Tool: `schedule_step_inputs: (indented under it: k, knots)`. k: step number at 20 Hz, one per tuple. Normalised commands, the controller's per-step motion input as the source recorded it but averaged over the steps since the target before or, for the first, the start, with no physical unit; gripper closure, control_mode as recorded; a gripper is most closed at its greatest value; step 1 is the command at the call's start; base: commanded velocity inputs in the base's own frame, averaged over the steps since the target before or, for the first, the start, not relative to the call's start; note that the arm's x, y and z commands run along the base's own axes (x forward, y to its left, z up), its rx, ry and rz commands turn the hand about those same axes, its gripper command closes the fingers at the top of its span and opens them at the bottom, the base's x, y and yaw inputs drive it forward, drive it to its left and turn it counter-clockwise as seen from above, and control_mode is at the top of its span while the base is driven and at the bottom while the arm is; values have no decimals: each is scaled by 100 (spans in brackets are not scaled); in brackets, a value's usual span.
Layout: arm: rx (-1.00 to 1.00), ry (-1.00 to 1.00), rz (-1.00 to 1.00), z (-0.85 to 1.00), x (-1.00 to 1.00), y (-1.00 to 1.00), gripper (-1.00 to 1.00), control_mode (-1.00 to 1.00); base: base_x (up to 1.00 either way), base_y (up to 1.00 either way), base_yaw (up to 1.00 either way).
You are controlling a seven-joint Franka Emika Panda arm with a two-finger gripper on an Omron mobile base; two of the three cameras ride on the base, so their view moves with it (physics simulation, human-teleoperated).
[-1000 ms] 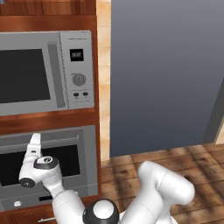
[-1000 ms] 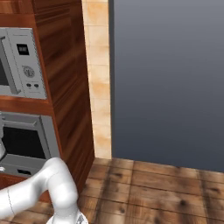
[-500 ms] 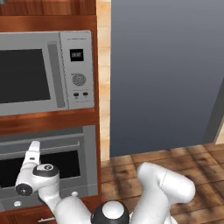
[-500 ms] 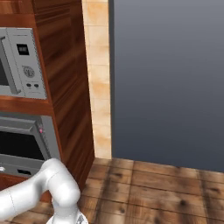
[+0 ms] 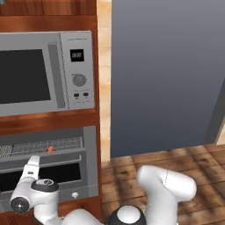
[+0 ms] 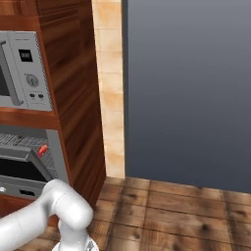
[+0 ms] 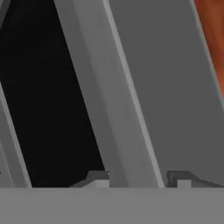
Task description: Take the fish from the oven and place it on the plate on the counter.
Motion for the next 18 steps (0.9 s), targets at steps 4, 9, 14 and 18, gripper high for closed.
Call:
schedule_step_inputs:
  k: [4, 9, 14, 18]
  knots:
    - [5, 9, 0, -63, -76, 0, 100, -100, 0, 0, 0]
    - [3, 10, 0, -59, -83, 0, 100, -100, 0, 0, 0]
    - [2, 8, 0, -56, -81, 0, 100, -100, 0, 0, 0]
    - [1, 4, 0, -46, -71, 0, 100, -100, 0, 0, 0]
